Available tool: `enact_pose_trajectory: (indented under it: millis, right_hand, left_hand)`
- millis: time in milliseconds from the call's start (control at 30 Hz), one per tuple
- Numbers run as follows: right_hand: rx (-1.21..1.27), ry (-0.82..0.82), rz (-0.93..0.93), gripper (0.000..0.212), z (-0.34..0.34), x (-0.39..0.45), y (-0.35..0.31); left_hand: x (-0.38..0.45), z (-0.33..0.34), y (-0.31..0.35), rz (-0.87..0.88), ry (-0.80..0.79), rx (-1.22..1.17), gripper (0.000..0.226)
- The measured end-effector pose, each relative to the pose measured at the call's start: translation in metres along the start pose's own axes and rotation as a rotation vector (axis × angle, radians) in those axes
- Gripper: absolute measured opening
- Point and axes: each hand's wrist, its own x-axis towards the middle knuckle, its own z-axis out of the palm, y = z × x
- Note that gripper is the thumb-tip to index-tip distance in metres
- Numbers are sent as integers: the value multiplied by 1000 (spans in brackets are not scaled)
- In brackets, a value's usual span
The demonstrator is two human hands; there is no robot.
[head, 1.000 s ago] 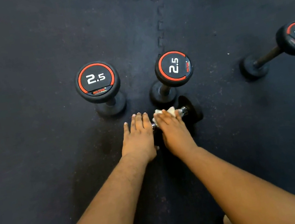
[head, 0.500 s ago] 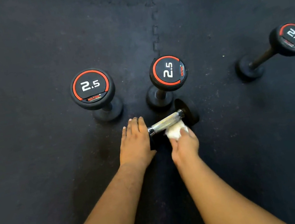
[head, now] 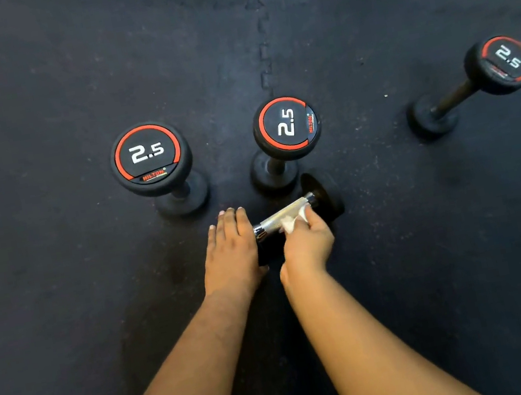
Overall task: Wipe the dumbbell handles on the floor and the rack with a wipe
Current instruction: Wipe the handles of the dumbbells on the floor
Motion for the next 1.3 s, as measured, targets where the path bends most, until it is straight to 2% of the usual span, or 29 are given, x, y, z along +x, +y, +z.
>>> enact_pose_trajectory:
  millis: [100,167,233,300,400,467,500,633,667,733,867,1033,1167,1300]
  right_hand:
    - [-663,-59,-450,39,-27,7,13]
    - [-909,-202,-763,49,-48,30,22]
    - [-1135,-320,-998,60,-62,50,33]
    - [-1233,-439,-1146,65,-65,56,35]
    - [-1185,-695,-1242,58,-55,44,36]
    - [-1031,-772,-1231,50,-51,37,40]
    - [-914,-752,-1176,46,-52,34,41]
    - [-560,-396,-870,37,-58,16,21]
    - [-521,-334,-828,34,-57,8,14]
    - [-444,-322,-738,33,-48,-7,0]
    - [-399,-377,-586,36,-38,-25,-25]
    - [-401,-324,-449,38,-43,-17,-47]
    - [-412,-313,-377,35,-56,-4,-60]
    - [-408,-421,-328,33,-64,-2,-82]
  left_hand:
    - [-1,-1,0,6,-4,5,122]
    - [-3,1,1,12,22,-7,120]
    - [-5,3,1,16,36,-12,118]
    - [-5,2,0,25,43,-10,120]
    - [-5,0,-2,42,46,-22,123]
    - [-6,-2,-5,52,27,-67,122]
    - [-7,-3,-6,53,23,-96,121]
    - [-22,-19,-6,48,45,-184,117]
    - [-26,-25,-6,60,69,-205,114]
    - [-31,-45,-8,99,123,-204,111]
    - [-36,-91,-9,194,122,-73,117]
    - [-30,-124,-3,270,72,147,119]
    - [-17,-127,15,260,37,175,124]
    - [-10,-123,51,258,-40,185,114]
